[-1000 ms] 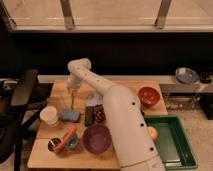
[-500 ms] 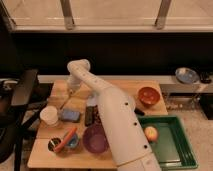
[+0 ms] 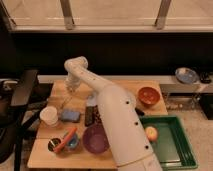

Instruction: Place fork in purple bowl

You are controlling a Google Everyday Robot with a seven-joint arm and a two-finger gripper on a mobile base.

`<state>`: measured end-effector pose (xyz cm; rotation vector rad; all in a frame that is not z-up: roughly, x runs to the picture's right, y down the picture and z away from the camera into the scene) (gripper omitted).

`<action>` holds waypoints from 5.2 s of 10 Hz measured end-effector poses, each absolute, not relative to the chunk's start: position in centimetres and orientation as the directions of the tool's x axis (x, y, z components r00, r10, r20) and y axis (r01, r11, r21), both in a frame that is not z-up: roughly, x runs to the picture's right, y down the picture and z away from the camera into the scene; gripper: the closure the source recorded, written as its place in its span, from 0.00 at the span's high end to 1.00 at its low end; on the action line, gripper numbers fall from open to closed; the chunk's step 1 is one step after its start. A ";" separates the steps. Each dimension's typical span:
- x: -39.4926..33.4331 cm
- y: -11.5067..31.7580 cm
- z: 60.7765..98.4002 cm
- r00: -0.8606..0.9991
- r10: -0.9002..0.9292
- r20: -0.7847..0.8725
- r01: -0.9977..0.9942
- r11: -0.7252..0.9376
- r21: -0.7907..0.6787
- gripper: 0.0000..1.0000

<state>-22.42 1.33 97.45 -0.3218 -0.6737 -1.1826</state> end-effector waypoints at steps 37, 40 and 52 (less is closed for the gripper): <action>-3.4 11.5 72.5 0.428 -0.538 0.727 0.815 0.578 -0.052 0.00; -2.3 14.0 72.2 0.444 -0.501 0.743 0.800 0.596 -0.076 0.00; -2.7 20.2 72.9 0.438 -0.413 0.799 0.816 0.555 -0.160 0.61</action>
